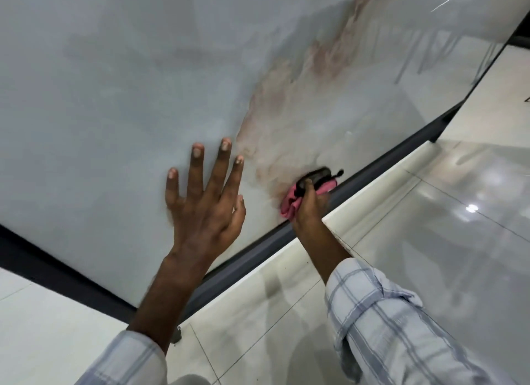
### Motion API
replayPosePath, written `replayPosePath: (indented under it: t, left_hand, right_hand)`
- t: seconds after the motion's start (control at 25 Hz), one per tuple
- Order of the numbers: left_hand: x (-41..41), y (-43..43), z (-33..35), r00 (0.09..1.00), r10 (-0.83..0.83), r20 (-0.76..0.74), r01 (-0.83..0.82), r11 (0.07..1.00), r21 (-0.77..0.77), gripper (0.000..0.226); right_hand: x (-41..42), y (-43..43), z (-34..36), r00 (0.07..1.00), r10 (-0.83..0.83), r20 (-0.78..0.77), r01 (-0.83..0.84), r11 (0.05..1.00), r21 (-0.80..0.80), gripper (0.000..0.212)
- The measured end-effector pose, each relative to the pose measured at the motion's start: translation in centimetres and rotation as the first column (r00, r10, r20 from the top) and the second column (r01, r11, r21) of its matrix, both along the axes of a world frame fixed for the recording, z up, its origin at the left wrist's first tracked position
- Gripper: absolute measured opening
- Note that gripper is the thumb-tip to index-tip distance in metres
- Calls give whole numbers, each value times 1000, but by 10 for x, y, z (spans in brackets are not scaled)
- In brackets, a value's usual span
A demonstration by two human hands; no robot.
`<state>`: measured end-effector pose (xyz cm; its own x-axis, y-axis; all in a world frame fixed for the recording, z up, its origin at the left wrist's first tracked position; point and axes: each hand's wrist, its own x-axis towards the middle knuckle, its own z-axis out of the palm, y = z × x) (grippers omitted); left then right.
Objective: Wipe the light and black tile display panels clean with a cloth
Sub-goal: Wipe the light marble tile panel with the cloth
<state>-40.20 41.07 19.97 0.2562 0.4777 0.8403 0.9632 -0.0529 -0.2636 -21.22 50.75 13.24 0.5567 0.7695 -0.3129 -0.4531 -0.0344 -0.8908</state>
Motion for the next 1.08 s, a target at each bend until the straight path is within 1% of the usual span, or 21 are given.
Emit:
replayPosePath:
  t: [0.04, 0.08, 0.12, 0.16, 0.2, 0.28, 0.36, 0.44, 0.48, 0.52, 0.6, 0.64, 0.68, 0.72, 0.8, 0.84, 0.88, 0.96, 1.0, 1.04, 1.08]
  left_hand:
    - [0, -1, 2, 1000, -17, 6, 18, 1000, -21, 69]
    - [0, -3, 4, 999, -25, 23, 26, 999, -41, 69]
    - [0, -4, 5, 999, -21, 33, 23, 999, -46, 69]
    - [0, -5, 3, 999, -13, 32, 14, 999, -43, 69]
    - [0, -5, 2, 1000, 4, 25, -3, 999, -42, 68]
    - [3, -3, 4, 1000, 14, 27, -13, 998, -55, 68]
    - [1, -7, 8, 999, -24, 38, 27, 996, -90, 70]
    - [-4, -15, 11, 994, -99, 49, 104, 988, -116, 71]
    - [-9, -22, 14, 986, -147, 82, 157, 978, -135, 69]
    - [-16, -33, 17, 977, -179, 120, 195, 971, -141, 65]
    - [-29, -50, 18, 985, -120, 123, 133, 986, -104, 60]
    - [-37, -56, 23, 994, -52, 93, 59, 995, -80, 60]
    - [-44, -58, 26, 998, 13, 68, -9, 998, -63, 62]
    - [-50, -58, 27, 997, 76, 32, -74, 996, -56, 65]
    - [-57, -52, 23, 986, 158, -44, -160, 986, -39, 73]
    - [-58, -47, 18, 978, 190, -80, -192, 981, -9, 77]
    - [-58, -43, 12, 971, 214, -103, -213, 977, 24, 78]
    - [-59, -37, 3, 969, 225, -98, -220, 974, 60, 79]
    - [-60, -36, 2, 970, 224, -96, -218, 973, 72, 79]
    - [-61, -36, 1, 969, 225, -101, -217, 973, 81, 79]
    - [-63, -36, 0, 968, 225, -111, -217, 973, 80, 80]
  right_hand:
    - [-8, -4, 34, 993, -35, 115, 29, 998, 55, 49]
    - [-17, -10, 69, 951, -71, 302, 48, 996, 81, 55]
    - [-25, -13, 94, 870, -102, 483, 47, 991, 125, 62]
    - [-32, -17, 113, 773, -155, 615, -7, 968, 252, 65]
    - [-35, -26, 125, 681, -223, 697, -78, 925, 372, 67]
    - [-28, -20, 119, 557, -311, 770, -163, 868, 468, 69]
    - [-15, -8, 82, 612, -266, 745, -52, 926, 373, 75]
    - [-6, 7, 25, 857, -87, 509, 38, 994, 105, 80]
    - [-2, 16, -26, 929, -49, 366, 50, 999, 7, 83]
    - [-2, 33, -92, 953, -6, 303, 33, 996, -85, 89]
    - [-11, 41, -153, 965, 72, 252, -29, 985, -170, 94]
    - [-18, 33, -137, 965, 85, 249, -47, 987, -155, 84]
    - [-31, 12, -95, 951, 81, 298, -33, 986, -163, 72]
    - [-45, -13, -37, 929, 61, 365, 0, 986, -165, 71]
    - [-65, -36, 51, 827, -89, 556, 60, 996, 70, 79]
    - [-71, -47, 78, 751, -181, 635, 12, 965, 261, 78]
    - [-77, -56, 91, 622, -271, 735, -110, 899, 424, 76]
    - [-77, -64, 90, 348, -391, 852, -407, 756, 513, 76]
    - [-71, -56, 77, 265, -420, 868, -467, 732, 496, 76]
    - [-62, -48, 64, 245, -416, 876, -459, 746, 482, 76]
    - [-56, -39, 43, 317, -355, 880, -367, 809, 459, 76]
